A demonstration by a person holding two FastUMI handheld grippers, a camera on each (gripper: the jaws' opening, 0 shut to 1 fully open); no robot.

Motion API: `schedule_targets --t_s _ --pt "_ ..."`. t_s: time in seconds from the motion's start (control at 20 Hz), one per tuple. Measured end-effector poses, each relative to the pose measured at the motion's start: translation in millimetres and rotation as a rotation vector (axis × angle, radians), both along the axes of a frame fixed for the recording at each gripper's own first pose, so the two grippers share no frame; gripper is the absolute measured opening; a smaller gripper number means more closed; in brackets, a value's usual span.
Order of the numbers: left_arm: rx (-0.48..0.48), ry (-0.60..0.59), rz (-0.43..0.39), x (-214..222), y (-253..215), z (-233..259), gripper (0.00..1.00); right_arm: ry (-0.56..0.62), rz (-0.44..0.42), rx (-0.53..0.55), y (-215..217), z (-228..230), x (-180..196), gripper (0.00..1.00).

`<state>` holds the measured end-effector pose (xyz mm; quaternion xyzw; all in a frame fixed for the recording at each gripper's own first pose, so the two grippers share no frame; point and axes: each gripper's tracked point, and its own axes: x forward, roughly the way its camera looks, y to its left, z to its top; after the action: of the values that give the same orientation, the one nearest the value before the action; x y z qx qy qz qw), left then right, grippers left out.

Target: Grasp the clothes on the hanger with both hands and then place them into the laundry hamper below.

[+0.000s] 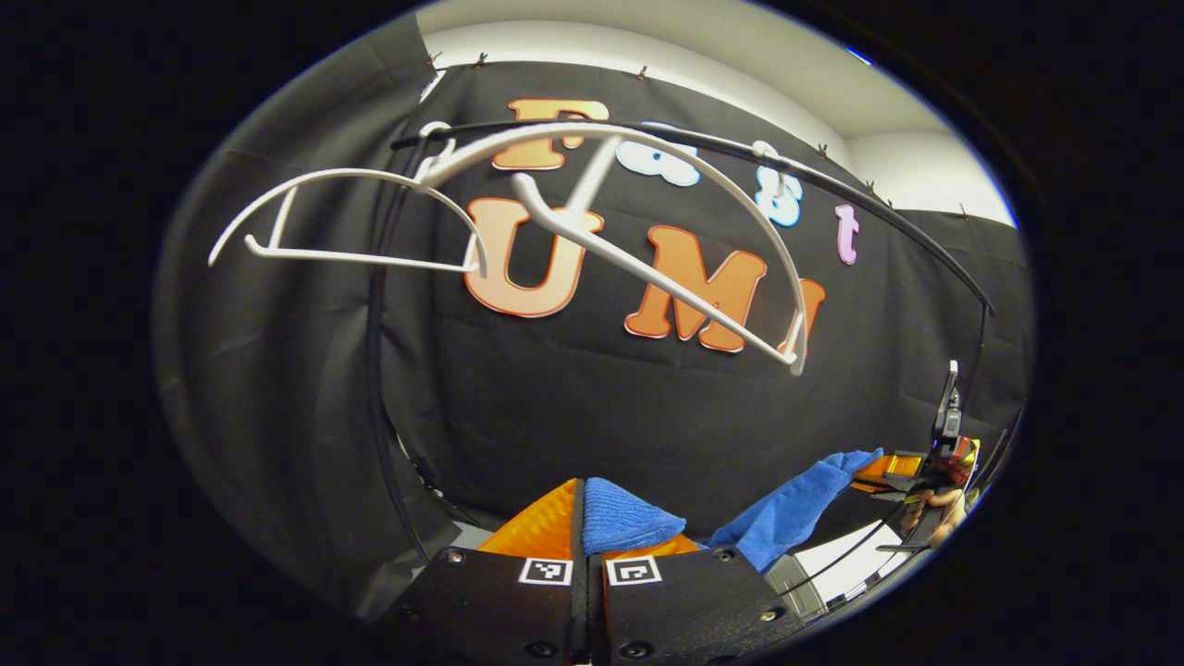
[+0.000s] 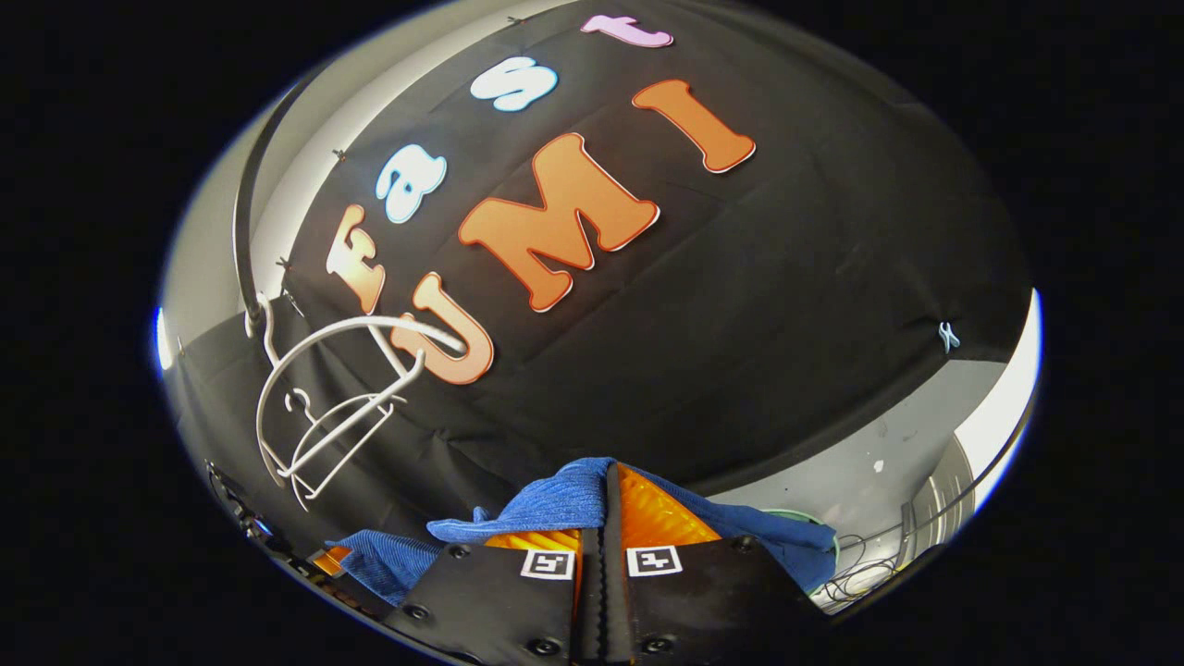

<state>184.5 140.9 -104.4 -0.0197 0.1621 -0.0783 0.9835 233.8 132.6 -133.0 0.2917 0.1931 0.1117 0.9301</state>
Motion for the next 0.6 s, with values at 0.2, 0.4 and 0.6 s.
schedule_targets --t_s 0.2,0.4,0.6 --pt "0.004 0.053 -0.048 5 -29 -28 0.0 0.02 0.005 -0.052 3 -18 -10 0.07" --pt "0.003 0.126 -0.081 12 -53 -64 0.0 0.061 0.012 -0.111 3 -44 -19 0.07" --pt "0.031 0.173 -0.111 16 -66 -89 0.0 0.105 0.008 -0.168 -1 -69 -26 0.07"
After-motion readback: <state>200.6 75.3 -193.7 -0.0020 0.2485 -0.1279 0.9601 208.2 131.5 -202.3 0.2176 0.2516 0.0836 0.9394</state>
